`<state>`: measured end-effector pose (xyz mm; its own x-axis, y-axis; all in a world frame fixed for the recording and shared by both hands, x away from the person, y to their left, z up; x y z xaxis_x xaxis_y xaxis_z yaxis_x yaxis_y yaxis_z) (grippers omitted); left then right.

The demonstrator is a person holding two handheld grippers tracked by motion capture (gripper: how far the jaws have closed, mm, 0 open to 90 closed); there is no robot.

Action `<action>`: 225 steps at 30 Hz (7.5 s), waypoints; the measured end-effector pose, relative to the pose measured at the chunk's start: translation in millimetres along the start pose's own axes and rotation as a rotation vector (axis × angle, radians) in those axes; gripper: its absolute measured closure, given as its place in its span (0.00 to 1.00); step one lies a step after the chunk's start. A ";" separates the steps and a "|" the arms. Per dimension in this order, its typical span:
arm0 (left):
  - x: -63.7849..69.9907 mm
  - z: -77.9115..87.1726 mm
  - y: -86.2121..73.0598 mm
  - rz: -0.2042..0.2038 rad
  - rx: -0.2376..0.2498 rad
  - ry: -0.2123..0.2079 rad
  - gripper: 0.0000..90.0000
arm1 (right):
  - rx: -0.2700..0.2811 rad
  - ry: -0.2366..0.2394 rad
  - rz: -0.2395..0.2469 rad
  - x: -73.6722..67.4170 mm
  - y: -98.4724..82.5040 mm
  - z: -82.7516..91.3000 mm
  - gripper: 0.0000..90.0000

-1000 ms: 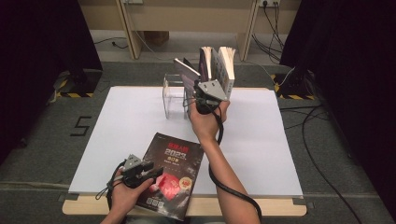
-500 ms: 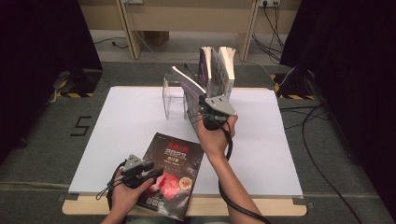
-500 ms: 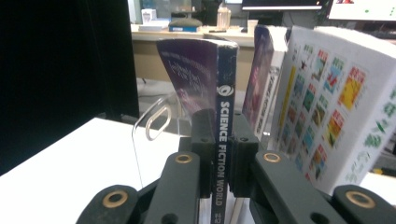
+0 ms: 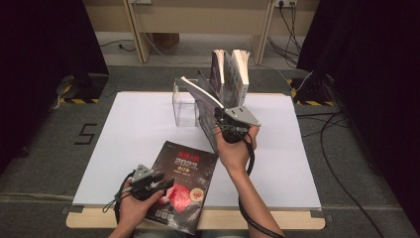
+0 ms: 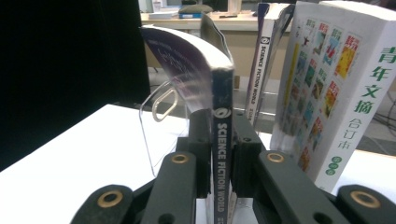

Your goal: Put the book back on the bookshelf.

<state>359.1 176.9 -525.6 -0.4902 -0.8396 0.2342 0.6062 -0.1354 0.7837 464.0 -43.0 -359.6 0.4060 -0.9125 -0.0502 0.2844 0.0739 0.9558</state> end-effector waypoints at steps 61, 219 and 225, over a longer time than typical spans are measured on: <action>-4.4 1.6 0.8 0.004 0.002 -0.002 0.53 | 0.078 -0.177 -0.084 -0.2 62.7 -75.7 0.94; 0.0 -1.4 -3.3 -0.014 -0.010 -0.018 0.54 | -0.014 -0.251 -0.140 36.3 39.3 -88.6 0.70; 0.3 -1.8 -3.7 -0.015 -0.013 -0.020 0.54 | -0.043 -0.226 -0.135 32.1 39.4 -99.4 0.73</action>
<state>357.9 176.2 -529.5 -0.5119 -0.8265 0.2342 0.6069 -0.1550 0.7795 574.6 -29.4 -352.3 0.1592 -0.9815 -0.1063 0.3615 -0.0423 0.9314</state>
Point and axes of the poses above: each handheld gripper's, and its own axes: z roughly backward along the jaws, y roughly out of its top, x roughly to its right, the point moved 6 cm from there along -z, roughly forward along the jaws, and after that the axes turned 3 degrees about -x, right-handed, at the moved point
